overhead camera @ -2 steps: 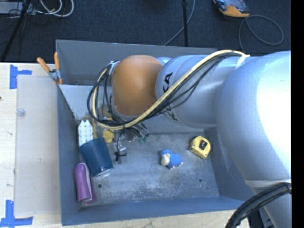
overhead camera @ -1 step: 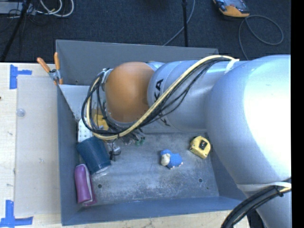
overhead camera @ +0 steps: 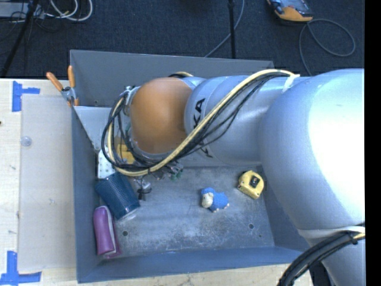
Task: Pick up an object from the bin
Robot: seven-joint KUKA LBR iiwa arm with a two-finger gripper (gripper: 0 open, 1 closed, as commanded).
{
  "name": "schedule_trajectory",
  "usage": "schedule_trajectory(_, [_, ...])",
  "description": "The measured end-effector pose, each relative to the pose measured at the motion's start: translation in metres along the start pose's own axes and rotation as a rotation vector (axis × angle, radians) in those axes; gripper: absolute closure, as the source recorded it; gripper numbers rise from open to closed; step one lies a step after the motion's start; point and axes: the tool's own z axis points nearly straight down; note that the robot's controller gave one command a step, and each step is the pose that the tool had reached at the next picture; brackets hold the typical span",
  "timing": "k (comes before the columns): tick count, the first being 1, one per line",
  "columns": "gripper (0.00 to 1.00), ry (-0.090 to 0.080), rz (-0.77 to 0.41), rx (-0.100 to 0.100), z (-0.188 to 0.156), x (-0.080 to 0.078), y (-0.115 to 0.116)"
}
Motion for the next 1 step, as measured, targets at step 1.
schedule_trajectory(1, [1.00,0.000,-0.115,0.000,-0.0028,-0.0006,0.0014])
